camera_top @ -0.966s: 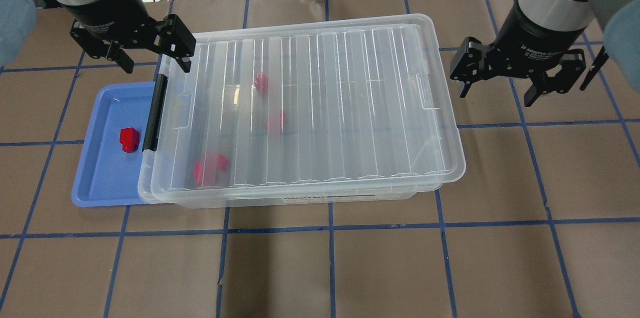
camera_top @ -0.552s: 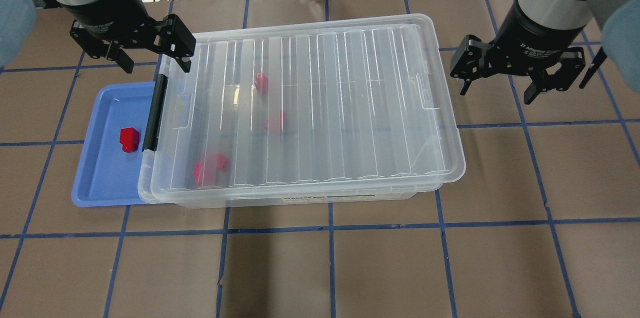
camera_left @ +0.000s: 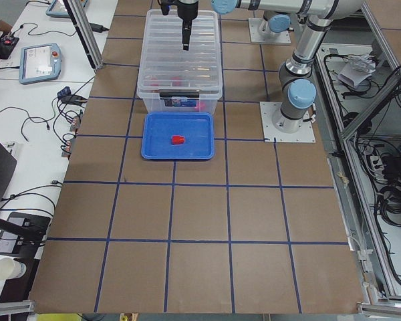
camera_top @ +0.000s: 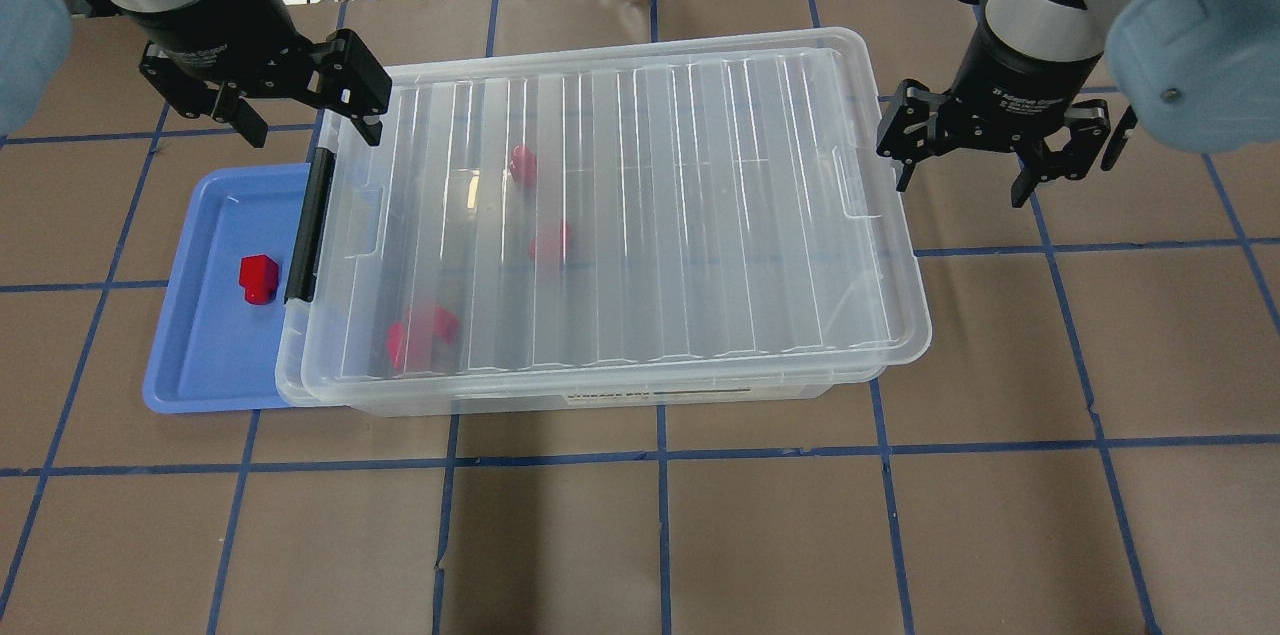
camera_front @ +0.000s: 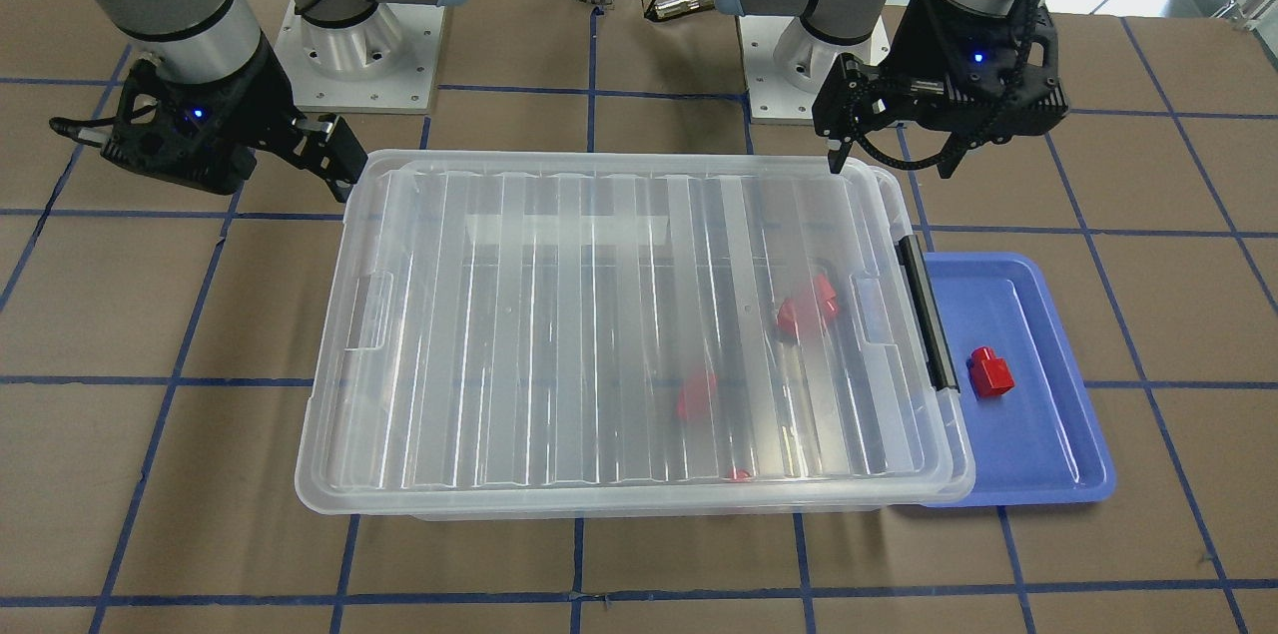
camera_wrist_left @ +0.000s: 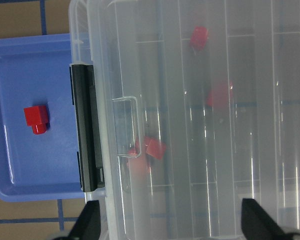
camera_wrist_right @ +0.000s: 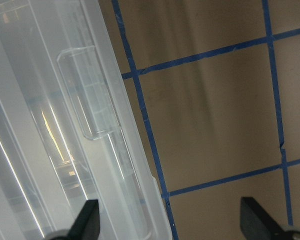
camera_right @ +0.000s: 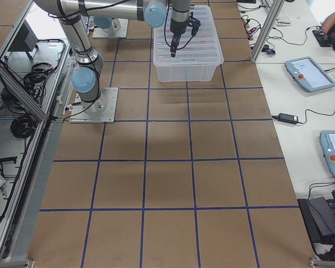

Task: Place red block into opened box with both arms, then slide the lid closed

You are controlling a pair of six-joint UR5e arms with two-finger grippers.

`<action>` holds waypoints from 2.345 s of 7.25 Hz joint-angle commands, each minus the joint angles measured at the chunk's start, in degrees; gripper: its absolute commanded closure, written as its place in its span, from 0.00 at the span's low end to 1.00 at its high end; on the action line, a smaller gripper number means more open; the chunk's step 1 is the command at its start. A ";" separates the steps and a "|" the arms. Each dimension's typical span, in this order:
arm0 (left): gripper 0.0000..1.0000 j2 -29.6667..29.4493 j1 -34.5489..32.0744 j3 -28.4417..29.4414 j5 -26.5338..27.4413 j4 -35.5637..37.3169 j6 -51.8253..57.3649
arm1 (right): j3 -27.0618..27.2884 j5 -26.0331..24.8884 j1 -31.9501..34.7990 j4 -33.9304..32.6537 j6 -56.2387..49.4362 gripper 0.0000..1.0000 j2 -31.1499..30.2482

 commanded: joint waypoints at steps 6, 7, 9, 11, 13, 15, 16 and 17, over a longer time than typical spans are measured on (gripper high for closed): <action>0.00 -0.06 -0.09 -0.17 -0.09 0.42 0.08 | -0.78 -1.69 -0.02 -10.38 0.06 0.00 11.19; 0.00 -0.14 -0.09 -0.09 -0.09 0.51 0.08 | -0.70 -1.34 -0.02 -10.29 0.06 0.00 11.19; 0.00 -0.49 -0.17 -0.17 -0.09 0.68 -0.01 | -0.70 -1.16 -0.10 -10.12 -0.03 0.00 11.72; 0.00 -0.58 -0.18 -0.26 0.00 0.60 0.08 | -0.79 -1.95 -0.54 -10.47 -0.20 0.00 12.51; 0.00 -0.67 -0.18 -0.09 0.00 0.60 0.08 | -0.70 -2.48 -1.24 -10.47 -0.90 0.00 12.51; 0.00 -2.15 -0.18 1.23 0.26 -0.63 0.26 | -0.70 -4.33 -3.26 -10.29 -6.07 0.00 12.51; 0.00 -2.95 -0.26 1.32 0.00 -0.37 0.60 | -0.61 -4.59 -4.14 -10.29 -7.40 0.00 12.51; 0.00 -4.17 -0.18 1.32 -0.17 -0.28 1.04 | -0.61 -4.85 -5.54 -10.12 -9.32 0.00 12.43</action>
